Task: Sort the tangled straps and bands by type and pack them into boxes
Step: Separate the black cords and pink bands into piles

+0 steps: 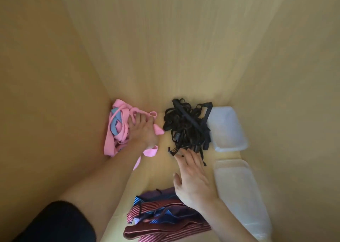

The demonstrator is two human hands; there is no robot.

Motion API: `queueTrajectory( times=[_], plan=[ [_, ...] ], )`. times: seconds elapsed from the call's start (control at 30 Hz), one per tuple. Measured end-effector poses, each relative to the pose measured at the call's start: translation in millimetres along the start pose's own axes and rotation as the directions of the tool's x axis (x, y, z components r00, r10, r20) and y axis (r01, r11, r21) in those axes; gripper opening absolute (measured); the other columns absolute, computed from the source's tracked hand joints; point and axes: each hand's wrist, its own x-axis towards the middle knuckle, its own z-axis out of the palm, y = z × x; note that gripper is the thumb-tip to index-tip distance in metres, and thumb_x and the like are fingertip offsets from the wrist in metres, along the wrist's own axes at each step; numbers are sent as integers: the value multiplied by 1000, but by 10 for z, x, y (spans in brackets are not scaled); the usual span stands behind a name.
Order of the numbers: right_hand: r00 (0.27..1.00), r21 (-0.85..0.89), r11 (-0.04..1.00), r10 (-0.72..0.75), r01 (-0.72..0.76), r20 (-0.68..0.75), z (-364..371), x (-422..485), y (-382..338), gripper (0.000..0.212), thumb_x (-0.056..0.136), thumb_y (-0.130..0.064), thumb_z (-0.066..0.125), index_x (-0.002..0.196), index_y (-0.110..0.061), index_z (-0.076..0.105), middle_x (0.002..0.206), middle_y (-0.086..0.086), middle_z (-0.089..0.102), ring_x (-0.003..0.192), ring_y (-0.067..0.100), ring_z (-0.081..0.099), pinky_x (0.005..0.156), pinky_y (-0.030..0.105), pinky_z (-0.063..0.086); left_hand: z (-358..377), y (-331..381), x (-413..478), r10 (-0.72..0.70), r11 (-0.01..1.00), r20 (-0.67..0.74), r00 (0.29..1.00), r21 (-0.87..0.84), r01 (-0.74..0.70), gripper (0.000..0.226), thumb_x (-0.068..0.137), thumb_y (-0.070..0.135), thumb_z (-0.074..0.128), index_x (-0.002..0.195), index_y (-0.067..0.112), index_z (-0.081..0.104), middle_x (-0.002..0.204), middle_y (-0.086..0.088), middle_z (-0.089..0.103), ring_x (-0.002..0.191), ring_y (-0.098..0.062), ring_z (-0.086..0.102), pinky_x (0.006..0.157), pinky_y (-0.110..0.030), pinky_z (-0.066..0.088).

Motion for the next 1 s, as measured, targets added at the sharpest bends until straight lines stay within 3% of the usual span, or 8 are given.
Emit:
queueTrajectory(
  times=[0.1,0.3,0.4,0.5,0.6,0.7,0.83,1.0],
  plan=[
    [999,40,998,-50,50,-11,-26,-154,32,59,97,-33,48,153,-20,34,161,-3,22,151,17,9,127,35,7,-134,-15,-137,37,994,21,999,-108,-34,93,66,49,52,150,22,25,154,-7,26,146,-33,13,121,-53,7],
    [994,84,991,-109,107,26,-174,-393,151,61,98,-46,48,152,-21,33,161,-5,21,150,16,8,125,35,12,-529,152,-905,114,933,-58,992,-336,-127,80,78,30,70,149,18,37,160,-5,29,151,-25,19,124,-41,14],
    [978,131,984,-138,118,154,-220,-587,225,87,87,-63,57,157,-28,18,166,-9,6,153,15,-4,126,39,7,-529,256,-1613,31,856,-61,998,-514,-58,59,83,26,71,138,25,50,145,1,47,136,-19,41,105,-24,35],
    [929,67,990,-141,126,342,-189,-785,278,128,62,-79,70,157,-35,-3,165,-13,-15,153,20,-17,125,49,2,-373,286,-2427,71,856,41,997,-515,-40,73,73,51,74,138,44,41,134,18,44,123,-2,44,87,0,27],
    [917,-126,972,-139,199,374,-62,-841,259,145,52,-76,79,156,-32,-12,166,-3,-17,153,32,-15,121,61,-3,-123,262,-2875,187,964,102,977,-212,-162,116,55,71,68,153,44,12,153,16,23,145,-10,15,118,-20,11],
    [932,-189,959,-137,209,336,61,-775,222,137,61,-60,84,157,-29,-9,168,0,-6,153,35,-4,119,61,6,43,241,-2902,197,980,102,975,-49,-193,117,66,50,66,157,37,-7,163,6,7,152,-19,4,125,-40,6],
    [957,-186,956,-182,226,228,190,-693,270,105,74,-42,80,154,-26,14,156,-7,29,138,28,28,108,52,34,126,216,-2705,185,981,77,980,-78,-179,101,69,48,65,155,34,14,151,8,26,144,-17,22,122,-36,15],
    [964,-153,963,-193,222,184,349,-630,263,89,84,-42,72,153,-27,17,152,-9,35,136,26,30,108,52,30,223,56,-2513,166,986,50,985,-28,-165,95,64,41,68,149,34,27,140,7,34,134,-19,32,118,-33,21]
  ],
)
